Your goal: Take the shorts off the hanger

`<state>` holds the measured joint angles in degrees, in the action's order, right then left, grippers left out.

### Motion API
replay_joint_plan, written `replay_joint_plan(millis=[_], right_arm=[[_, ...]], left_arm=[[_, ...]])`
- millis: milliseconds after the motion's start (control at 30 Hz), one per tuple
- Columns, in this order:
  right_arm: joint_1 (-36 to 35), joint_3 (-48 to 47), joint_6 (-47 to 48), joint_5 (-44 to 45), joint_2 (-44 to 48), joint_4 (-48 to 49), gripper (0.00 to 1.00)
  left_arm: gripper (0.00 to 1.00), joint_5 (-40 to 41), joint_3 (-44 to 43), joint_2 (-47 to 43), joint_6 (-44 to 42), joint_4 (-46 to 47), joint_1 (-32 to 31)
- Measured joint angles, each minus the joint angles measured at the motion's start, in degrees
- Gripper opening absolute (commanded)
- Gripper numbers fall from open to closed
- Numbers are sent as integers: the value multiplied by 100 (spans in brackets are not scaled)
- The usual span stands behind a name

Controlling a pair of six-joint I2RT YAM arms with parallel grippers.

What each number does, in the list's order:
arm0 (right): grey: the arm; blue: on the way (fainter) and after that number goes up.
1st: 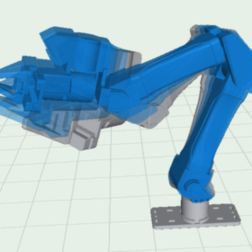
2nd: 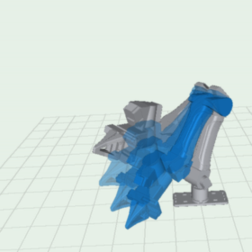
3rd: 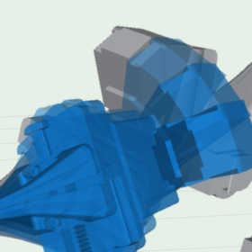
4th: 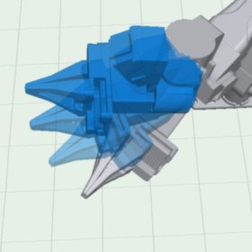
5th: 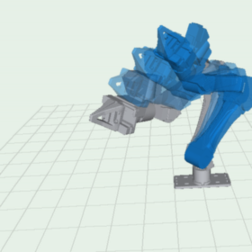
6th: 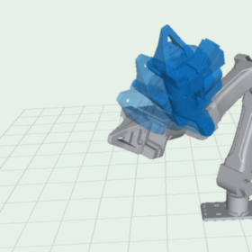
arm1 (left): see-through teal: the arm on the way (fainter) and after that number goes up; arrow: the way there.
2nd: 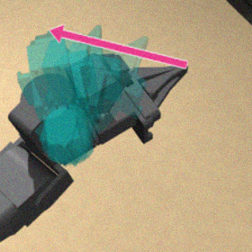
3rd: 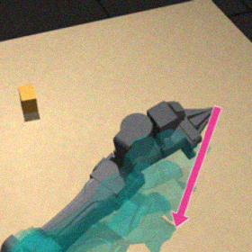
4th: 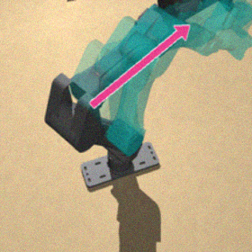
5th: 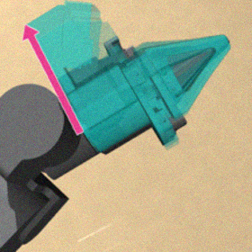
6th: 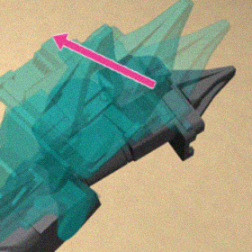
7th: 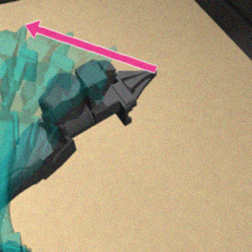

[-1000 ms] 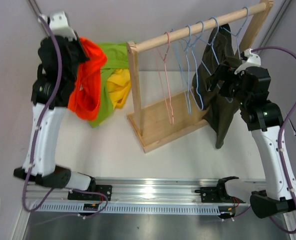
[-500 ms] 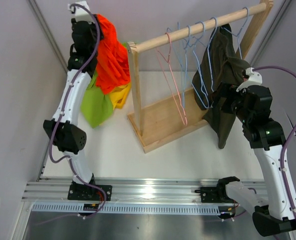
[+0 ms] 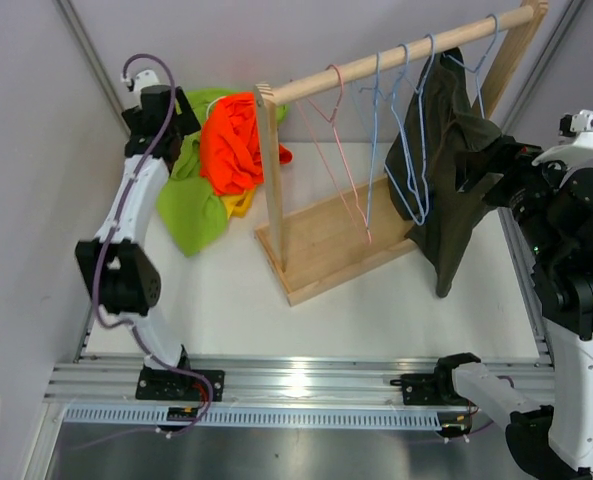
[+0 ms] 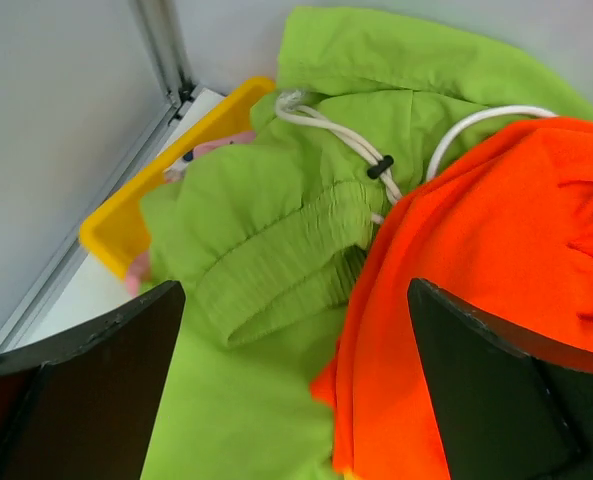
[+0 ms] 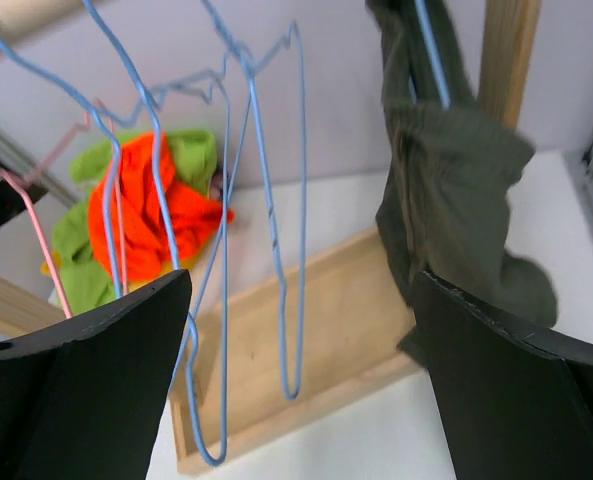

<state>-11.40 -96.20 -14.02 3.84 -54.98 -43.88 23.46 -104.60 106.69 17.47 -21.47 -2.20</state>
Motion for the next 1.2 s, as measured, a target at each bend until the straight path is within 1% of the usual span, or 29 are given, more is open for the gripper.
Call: replay_joint_plan(millis=[67, 167, 267, 333, 500, 600, 667, 767, 833, 900, 933, 1033, 1200], right_arm=[[2, -354, 103, 168, -146, 11, 99], [39, -811, 236, 461, -562, 109, 99], [212, -970, 321, 640, -1051, 247, 99], [361, -1003, 348, 671, -1364, 273, 97], [754, -1209, 358, 645, -2229, 284, 93], [953, -1226, 345, 581, -2481, 391, 91], [1040, -1325, 332, 557, -2594, 435, 89], [1078, -1707, 315, 507, -2809, 514, 87], [1078, -1952, 306, 444, -2955, 649, 83], [1075, -1996, 251, 354, -3029, 791, 79], [1075, -1993, 214, 313, -3067, 824, 78], [1078, -1993, 136, 205, -3211, 887, 76], [1078, -1993, 33, 79, -3482, 901, 67]], left_arm=[[99, -24, 308, -590, 122, -37, -24], [99, -155, 839, -1740, 251, 81, -101], [99, -352, 1469, -2907, 304, 348, -234], [99, -560, 2037, -3606, 306, 535, -317], [99, -990, 3440, -4760, 302, 588, -382], [99, -1209, 4295, -5342, 286, 376, -442], [99, -1307, 4715, -5757, 247, 142, -476], [100, -1410, 5010, -6231, 184, -20, -487], [99, -1475, 5106, -6494, 140, -59, -494], [99, -1491, 5198, -6660, 81, -59, -498], [99, -1488, 5246, -6730, 42, -55, -498], [99, -1488, 5351, -6773, -11, -63, -498], [99, -1526, 5504, -6717, -57, -57, -498]])
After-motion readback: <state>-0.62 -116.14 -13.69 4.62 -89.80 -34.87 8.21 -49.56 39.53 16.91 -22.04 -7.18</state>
